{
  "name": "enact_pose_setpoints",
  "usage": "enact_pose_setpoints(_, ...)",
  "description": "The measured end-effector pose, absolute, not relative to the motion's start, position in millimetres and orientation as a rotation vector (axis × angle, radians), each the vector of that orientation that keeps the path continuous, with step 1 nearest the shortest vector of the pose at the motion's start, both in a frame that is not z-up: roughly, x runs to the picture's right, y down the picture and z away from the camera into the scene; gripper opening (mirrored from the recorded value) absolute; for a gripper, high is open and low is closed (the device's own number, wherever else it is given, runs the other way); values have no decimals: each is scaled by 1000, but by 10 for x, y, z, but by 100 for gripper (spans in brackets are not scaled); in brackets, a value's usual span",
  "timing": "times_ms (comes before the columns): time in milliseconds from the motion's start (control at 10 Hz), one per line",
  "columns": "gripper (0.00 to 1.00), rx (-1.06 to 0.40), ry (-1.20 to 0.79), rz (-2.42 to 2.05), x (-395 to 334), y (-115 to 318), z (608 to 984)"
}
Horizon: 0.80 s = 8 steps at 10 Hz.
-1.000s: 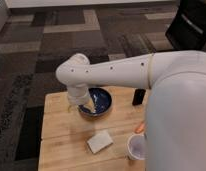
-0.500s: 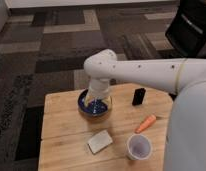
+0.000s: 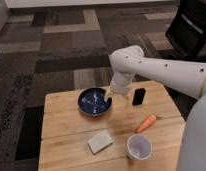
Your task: Place the pepper in the ceramic bowl
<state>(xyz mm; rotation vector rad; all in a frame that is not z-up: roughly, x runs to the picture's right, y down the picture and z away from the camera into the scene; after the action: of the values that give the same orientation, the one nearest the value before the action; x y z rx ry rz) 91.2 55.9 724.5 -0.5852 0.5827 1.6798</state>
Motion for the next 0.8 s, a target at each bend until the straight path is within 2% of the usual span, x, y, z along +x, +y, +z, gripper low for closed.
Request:
enact_pose_setpoints(500, 65, -552, 612, 1713, 966, 612, 7229)
enact_pose_setpoints(800, 65, -380, 688, 1907, 1312, 750, 7042)
